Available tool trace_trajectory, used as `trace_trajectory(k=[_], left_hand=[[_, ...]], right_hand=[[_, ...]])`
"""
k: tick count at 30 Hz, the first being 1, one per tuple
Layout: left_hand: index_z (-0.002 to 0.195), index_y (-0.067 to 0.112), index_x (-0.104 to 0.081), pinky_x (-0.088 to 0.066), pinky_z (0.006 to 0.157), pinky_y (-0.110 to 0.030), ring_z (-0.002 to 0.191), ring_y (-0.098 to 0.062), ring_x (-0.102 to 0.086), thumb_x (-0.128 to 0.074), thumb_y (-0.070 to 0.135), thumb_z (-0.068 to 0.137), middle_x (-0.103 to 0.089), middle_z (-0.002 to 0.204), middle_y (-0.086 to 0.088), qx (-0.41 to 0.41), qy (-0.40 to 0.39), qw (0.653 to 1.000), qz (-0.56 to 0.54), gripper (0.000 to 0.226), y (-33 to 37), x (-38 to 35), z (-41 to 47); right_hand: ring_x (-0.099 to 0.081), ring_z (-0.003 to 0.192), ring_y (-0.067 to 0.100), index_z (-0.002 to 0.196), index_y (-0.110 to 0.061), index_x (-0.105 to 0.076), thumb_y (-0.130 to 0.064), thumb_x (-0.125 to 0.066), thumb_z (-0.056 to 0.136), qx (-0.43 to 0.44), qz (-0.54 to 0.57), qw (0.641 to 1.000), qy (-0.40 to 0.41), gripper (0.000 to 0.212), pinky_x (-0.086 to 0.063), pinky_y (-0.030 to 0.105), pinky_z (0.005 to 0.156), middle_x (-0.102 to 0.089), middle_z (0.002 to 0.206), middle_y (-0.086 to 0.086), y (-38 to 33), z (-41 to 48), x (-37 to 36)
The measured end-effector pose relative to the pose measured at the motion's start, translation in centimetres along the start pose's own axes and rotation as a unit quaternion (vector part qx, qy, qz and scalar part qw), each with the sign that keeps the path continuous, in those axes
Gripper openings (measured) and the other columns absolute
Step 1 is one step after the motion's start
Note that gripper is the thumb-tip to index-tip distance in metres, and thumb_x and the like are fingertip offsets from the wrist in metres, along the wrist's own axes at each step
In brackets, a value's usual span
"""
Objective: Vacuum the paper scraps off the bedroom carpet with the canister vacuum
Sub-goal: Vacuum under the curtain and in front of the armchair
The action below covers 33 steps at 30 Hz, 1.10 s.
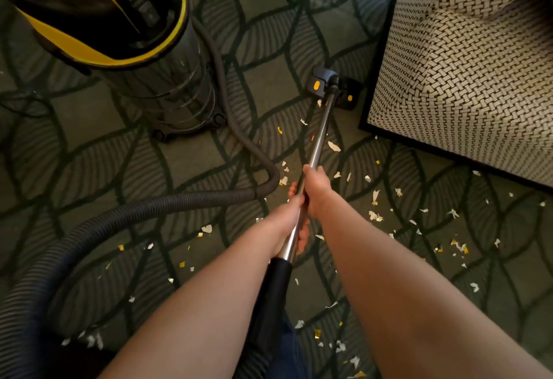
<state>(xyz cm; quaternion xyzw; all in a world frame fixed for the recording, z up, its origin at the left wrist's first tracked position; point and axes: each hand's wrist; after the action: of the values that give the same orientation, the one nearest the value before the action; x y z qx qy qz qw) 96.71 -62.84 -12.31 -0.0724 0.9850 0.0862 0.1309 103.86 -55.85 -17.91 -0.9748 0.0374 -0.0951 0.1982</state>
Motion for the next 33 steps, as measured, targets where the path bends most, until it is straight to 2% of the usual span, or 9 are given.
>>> trace_trajectory(k=[2,5,11,17,20,23,27,31,33], left_hand=[[0.063,0.011,-0.047,-0.034,0.036,-0.016,0.031,-0.016,-0.040,-0.033,0.059,0.095,-0.042,0.045,-0.003,-0.003,0.002,1.000,0.005,0.059,-0.1,0.1,0.0],[0.063,0.012,-0.049,-0.035,0.037,-0.017,0.034,-0.015,-0.040,-0.034,0.059,0.095,-0.042,0.049,-0.003,-0.003,0.005,1.000,0.013,0.059,-0.8,0.2,-0.2],[0.057,0.012,-0.049,-0.036,0.041,-0.019,0.036,-0.016,-0.041,-0.035,0.057,0.096,-0.043,0.046,-0.003,0.002,0.014,1.000,0.027,0.061,-2.4,0.5,-1.9],[0.063,0.012,-0.056,-0.040,0.047,-0.022,0.041,-0.016,-0.048,-0.036,0.058,0.095,-0.049,0.041,-0.001,-0.001,0.041,0.998,0.048,0.059,-4.9,2.4,-3.9],[0.063,0.013,-0.052,-0.036,0.042,-0.019,0.034,-0.013,-0.044,-0.035,0.053,0.097,-0.047,0.037,0.001,-0.005,0.023,0.999,0.039,0.056,-6.3,3.6,-5.3],[0.058,0.013,-0.053,-0.036,0.045,-0.022,0.039,-0.014,-0.044,-0.033,0.056,0.096,-0.047,0.040,-0.001,0.004,0.024,0.998,0.050,0.061,-7.5,4.8,-6.8],[0.067,0.017,-0.051,-0.035,0.039,-0.018,0.034,-0.011,-0.042,-0.035,0.055,0.097,-0.045,0.040,0.000,-0.004,0.017,0.999,0.033,0.052,-8.7,6.3,-8.1],[0.061,0.010,-0.052,-0.041,0.060,-0.022,0.044,-0.012,-0.041,-0.035,0.056,0.097,-0.044,0.046,0.000,0.014,0.009,0.998,0.056,0.060,-9.9,7.8,-9.2],[0.067,0.010,-0.053,-0.040,0.049,-0.021,0.043,-0.012,-0.042,-0.036,0.058,0.095,-0.045,0.051,-0.001,0.018,0.011,0.999,0.049,0.058,-10.8,8.6,-9.4]], right_hand=[[-0.047,0.049,0.016,0.148,-0.029,-0.030,-0.024,-0.040,0.102,0.006,-0.008,1.000,0.022,0.047,-0.044,0.024,0.041,-0.052,0.085,0.010,0.5,-0.1,-0.4],[-0.048,0.054,0.015,0.152,-0.035,-0.025,-0.023,-0.037,0.103,0.014,-0.025,0.999,0.034,0.052,-0.044,0.024,0.040,-0.053,0.095,0.009,1.2,-0.6,-0.6],[-0.044,0.046,0.016,0.152,-0.027,-0.028,-0.013,-0.036,0.101,0.055,-0.044,0.996,0.056,0.053,-0.041,0.026,0.039,-0.049,0.072,0.008,2.8,-2.7,-0.8],[-0.048,0.052,0.015,0.151,-0.027,-0.029,-0.014,-0.037,0.101,0.052,-0.037,0.996,0.062,0.052,-0.040,0.017,0.034,-0.051,0.082,0.007,5.2,-5.8,-1.9],[-0.052,0.055,0.020,0.146,-0.024,-0.036,-0.014,-0.037,0.100,0.044,-0.022,0.997,0.051,0.047,-0.044,0.023,0.038,-0.060,0.096,0.017,6.6,-7.4,-2.7],[-0.062,0.071,0.026,0.146,-0.019,-0.037,-0.013,-0.038,0.101,0.036,-0.021,0.998,0.044,0.045,-0.051,0.035,0.050,-0.060,0.116,0.017,7.9,-9.2,-3.4],[-0.050,0.055,0.019,0.141,-0.024,-0.037,-0.014,-0.039,0.101,0.024,-0.006,0.999,0.030,0.042,-0.046,0.030,0.045,-0.055,0.097,0.017,9.9,-9.8,-4.5],[-0.050,0.058,0.017,0.141,-0.026,-0.036,-0.016,-0.037,0.103,0.019,0.000,1.000,0.016,0.039,-0.047,0.027,0.046,-0.053,0.089,0.011,11.7,-10.7,-5.5],[-0.052,0.062,0.017,0.145,-0.026,-0.035,-0.019,-0.037,0.103,0.021,0.000,1.000,0.019,0.043,-0.047,0.025,0.044,-0.054,0.092,0.009,12.7,-11.2,-5.9]])
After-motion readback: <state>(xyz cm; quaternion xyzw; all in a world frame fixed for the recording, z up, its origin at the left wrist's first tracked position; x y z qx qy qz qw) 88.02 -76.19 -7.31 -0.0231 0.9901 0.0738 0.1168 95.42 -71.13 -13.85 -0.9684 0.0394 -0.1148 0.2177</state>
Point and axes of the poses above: each hand's wrist, its own z-axis towards the middle knuckle, its own x-axis out of the back of the hand, y = z × x
